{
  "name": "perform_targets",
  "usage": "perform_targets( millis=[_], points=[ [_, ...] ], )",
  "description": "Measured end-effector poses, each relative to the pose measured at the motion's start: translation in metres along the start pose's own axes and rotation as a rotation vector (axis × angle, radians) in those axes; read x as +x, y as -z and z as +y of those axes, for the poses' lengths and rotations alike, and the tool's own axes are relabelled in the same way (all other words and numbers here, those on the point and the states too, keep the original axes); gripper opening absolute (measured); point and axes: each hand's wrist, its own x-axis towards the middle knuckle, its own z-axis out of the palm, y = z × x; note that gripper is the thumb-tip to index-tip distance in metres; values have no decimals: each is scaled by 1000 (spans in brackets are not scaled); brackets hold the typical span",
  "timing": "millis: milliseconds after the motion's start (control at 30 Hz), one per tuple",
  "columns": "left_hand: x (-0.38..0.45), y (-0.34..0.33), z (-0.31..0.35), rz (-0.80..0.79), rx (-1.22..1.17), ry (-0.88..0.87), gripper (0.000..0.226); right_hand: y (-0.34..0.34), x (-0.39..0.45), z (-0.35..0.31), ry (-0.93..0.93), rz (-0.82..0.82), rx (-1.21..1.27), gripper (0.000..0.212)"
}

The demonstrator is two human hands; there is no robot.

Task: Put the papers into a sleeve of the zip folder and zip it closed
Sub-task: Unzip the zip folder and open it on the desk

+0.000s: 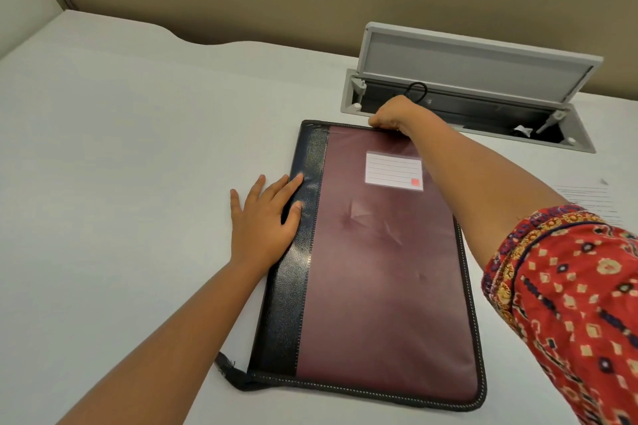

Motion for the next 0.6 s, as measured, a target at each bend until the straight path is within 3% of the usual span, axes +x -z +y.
perform_targets(
  millis=[100,233,333,433,600],
  points=[
    [0,1,1,5,-12,4,52,3,3,20,0,36,-130,38],
    [0,2,3,5,-3,15,55,12,-13,51,-53,174,-30,41],
    [-1,3,4,5,5,15,57,12,-21,79,-111,240,147,40],
    [-1,3,5,-1,22,17,52,9,-25,103,-194,213,454,10],
    [-1,3,6,-1,25,20,51,1,-25,123,-276,158,685,32]
  ],
)
